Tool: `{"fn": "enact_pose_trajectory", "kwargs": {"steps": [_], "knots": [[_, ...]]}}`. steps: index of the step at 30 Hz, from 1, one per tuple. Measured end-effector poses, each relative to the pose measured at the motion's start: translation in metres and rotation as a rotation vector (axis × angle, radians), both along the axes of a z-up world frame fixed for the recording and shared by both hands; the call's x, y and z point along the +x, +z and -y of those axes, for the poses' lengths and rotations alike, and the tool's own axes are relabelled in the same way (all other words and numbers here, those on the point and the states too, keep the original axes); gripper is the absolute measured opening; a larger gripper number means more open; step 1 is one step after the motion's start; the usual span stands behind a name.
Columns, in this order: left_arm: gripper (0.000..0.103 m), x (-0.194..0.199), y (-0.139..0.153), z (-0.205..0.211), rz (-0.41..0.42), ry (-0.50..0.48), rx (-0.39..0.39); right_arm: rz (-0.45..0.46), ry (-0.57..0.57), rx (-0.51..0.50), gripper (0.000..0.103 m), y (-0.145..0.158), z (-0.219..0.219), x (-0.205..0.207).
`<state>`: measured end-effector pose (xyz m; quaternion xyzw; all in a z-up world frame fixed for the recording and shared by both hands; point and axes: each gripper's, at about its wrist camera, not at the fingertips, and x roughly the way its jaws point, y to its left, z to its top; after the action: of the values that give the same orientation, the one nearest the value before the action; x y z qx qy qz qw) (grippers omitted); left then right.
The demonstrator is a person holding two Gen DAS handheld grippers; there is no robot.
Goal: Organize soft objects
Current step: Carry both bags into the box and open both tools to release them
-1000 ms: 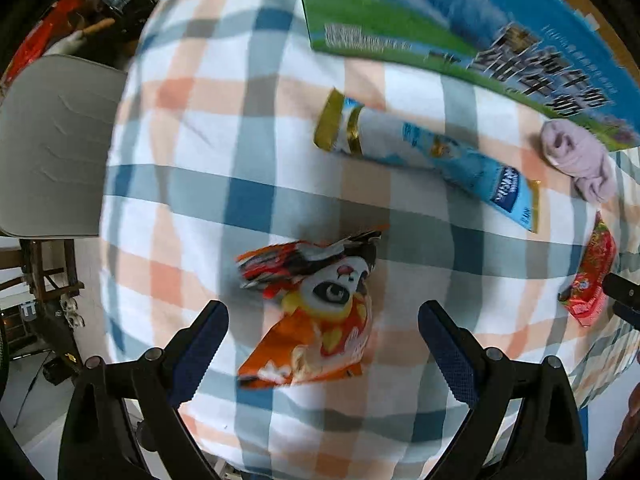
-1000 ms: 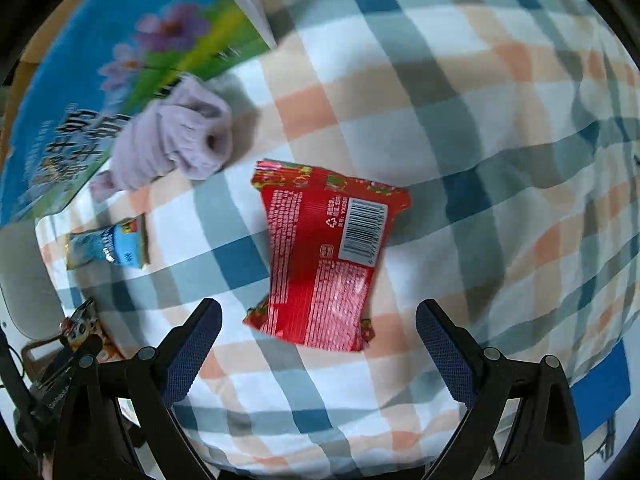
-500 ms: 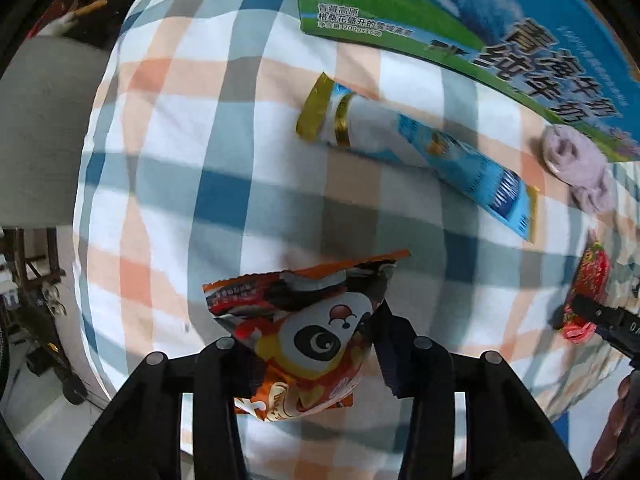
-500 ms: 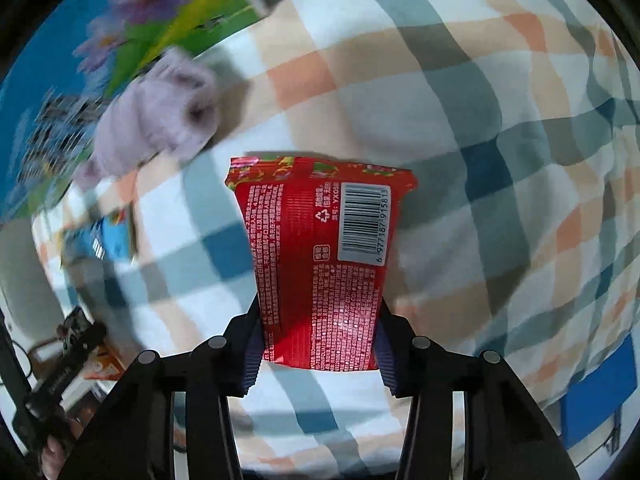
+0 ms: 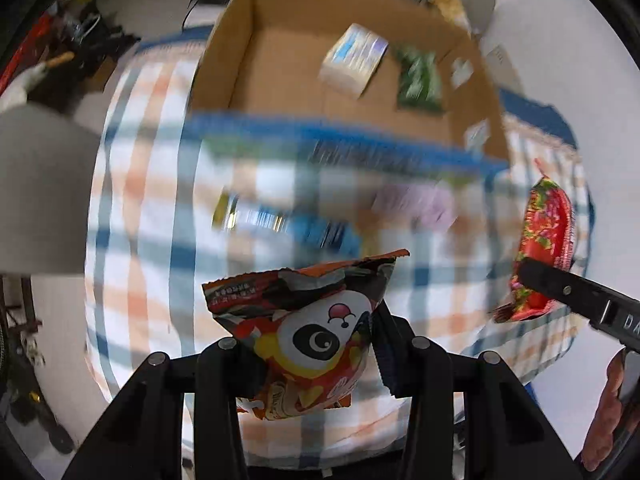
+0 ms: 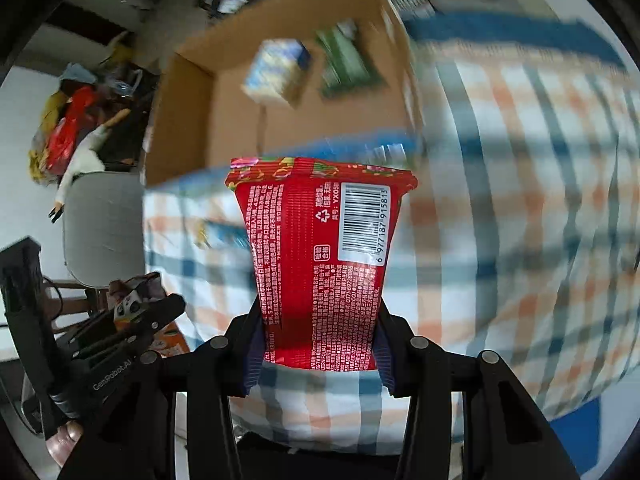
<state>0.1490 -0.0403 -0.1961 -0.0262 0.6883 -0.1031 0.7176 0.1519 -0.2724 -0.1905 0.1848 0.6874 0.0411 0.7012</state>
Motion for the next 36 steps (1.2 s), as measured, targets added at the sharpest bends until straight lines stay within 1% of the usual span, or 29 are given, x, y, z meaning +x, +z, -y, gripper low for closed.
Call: {"fn": "enact_pose_trajectory", "kwargs": {"steps": [2,3,4,7,9,11,13,14,15,17,23,26,30,36], "knots": [[0.040,0.026,0.019,0.002,0.045,-0.005,-0.003,0.020,0.012,-0.018,0.048,0.013,0.002,0.018],[0.040,0.040,0.026,0.010,0.066,-0.007,0.004,0.033,0.013,-0.036,0.048,0.020,0.003,0.032],[0.040,0.062,0.030,0.014,0.081,-0.006,0.010,0.039,0.014,-0.044,0.048,0.023,0.004,0.041],[0.040,0.102,0.034,0.017,0.081,0.008,0.007,0.038,0.008,-0.063,0.048,0.025,0.009,0.075],[0.040,0.123,0.030,0.016,0.070,0.011,0.020,0.022,0.005,-0.079,0.048,0.019,0.007,0.095],[0.040,0.152,0.020,0.017,0.060,0.002,0.061,0.007,0.016,-0.104,0.048,0.011,0.005,0.108],[0.040,0.170,0.012,0.022,0.049,-0.002,0.083,-0.010,0.019,-0.129,0.048,-0.001,0.002,0.123],[0.040,0.186,0.003,0.022,0.030,0.001,0.094,-0.023,0.022,-0.140,0.048,-0.007,0.003,0.131],[0.040,0.196,-0.002,0.023,0.018,0.004,0.095,-0.038,0.023,-0.148,0.048,-0.017,-0.001,0.142],[0.040,0.218,-0.020,0.022,-0.017,0.013,0.095,-0.068,0.022,-0.153,0.048,-0.036,-0.006,0.158],[0.040,0.264,-0.062,0.027,-0.092,0.020,0.096,-0.130,0.015,-0.172,0.048,-0.085,-0.004,0.187],[0.040,0.281,-0.079,0.032,-0.114,0.012,0.104,-0.157,0.019,-0.177,0.048,-0.102,-0.003,0.192],[0.040,0.294,-0.094,0.037,-0.131,-0.002,0.112,-0.191,0.035,-0.177,0.048,-0.122,-0.004,0.193],[0.042,0.306,-0.104,0.043,-0.138,-0.023,0.115,-0.234,0.053,-0.174,0.048,-0.141,-0.008,0.191]]}}
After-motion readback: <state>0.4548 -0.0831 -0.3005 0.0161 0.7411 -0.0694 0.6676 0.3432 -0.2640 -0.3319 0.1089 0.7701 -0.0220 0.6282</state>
